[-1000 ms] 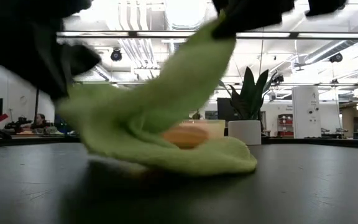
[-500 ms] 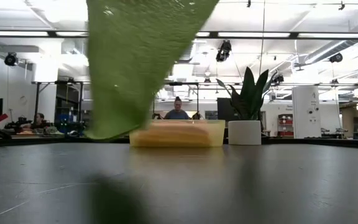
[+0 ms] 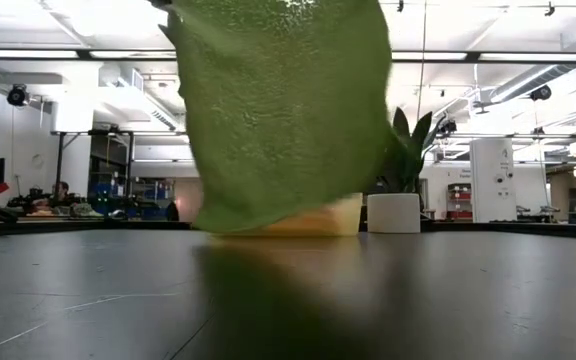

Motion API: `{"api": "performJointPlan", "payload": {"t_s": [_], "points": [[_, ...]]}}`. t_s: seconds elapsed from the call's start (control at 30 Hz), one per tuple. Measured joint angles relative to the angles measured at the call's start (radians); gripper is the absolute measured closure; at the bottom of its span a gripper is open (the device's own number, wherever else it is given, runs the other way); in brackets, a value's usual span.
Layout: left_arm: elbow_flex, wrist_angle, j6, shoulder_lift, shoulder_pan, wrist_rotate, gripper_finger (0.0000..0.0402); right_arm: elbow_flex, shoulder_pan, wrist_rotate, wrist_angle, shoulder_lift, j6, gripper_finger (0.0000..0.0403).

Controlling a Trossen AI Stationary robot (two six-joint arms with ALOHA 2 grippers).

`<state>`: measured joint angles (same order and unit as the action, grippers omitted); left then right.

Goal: Fold microfiber towels
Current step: Fold the green microfiber cloth

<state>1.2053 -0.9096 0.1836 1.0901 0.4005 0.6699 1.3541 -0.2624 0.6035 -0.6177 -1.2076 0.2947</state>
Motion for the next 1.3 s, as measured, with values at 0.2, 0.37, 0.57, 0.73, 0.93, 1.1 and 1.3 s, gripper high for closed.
{"api": "performJointPlan", "payload": {"t_s": [0.2,0.37,0.57,0.73,0.93,1.1,1.3], "points": [[0.031,-0.080,-0.140,0.002,-0.089,-0.016,0.0402,-0.001,0.088,-0.002,0.014,-0.005,0.065,0.0394],[0.061,-0.129,-0.190,0.001,-0.147,-0.002,0.0401,-0.005,0.114,-0.019,0.004,-0.007,0.098,0.0394],[0.012,-0.126,-0.115,0.016,-0.140,-0.228,0.0401,-0.042,0.085,-0.195,-0.095,-0.005,-0.037,0.0394],[-0.072,0.001,0.018,0.094,-0.110,-0.421,0.0401,-0.127,0.024,-0.296,-0.136,-0.006,-0.182,0.0394],[-0.159,0.188,0.031,0.252,-0.030,-0.580,0.0401,-0.266,-0.076,-0.335,-0.074,-0.007,-0.342,0.0394],[-0.167,0.264,0.144,0.399,0.026,-0.635,0.0401,-0.383,-0.118,-0.335,0.042,-0.007,-0.400,0.0394],[-0.168,0.314,0.205,0.530,0.085,-0.696,0.0401,-0.536,-0.096,-0.343,0.395,-0.008,-0.348,0.0394]]}}
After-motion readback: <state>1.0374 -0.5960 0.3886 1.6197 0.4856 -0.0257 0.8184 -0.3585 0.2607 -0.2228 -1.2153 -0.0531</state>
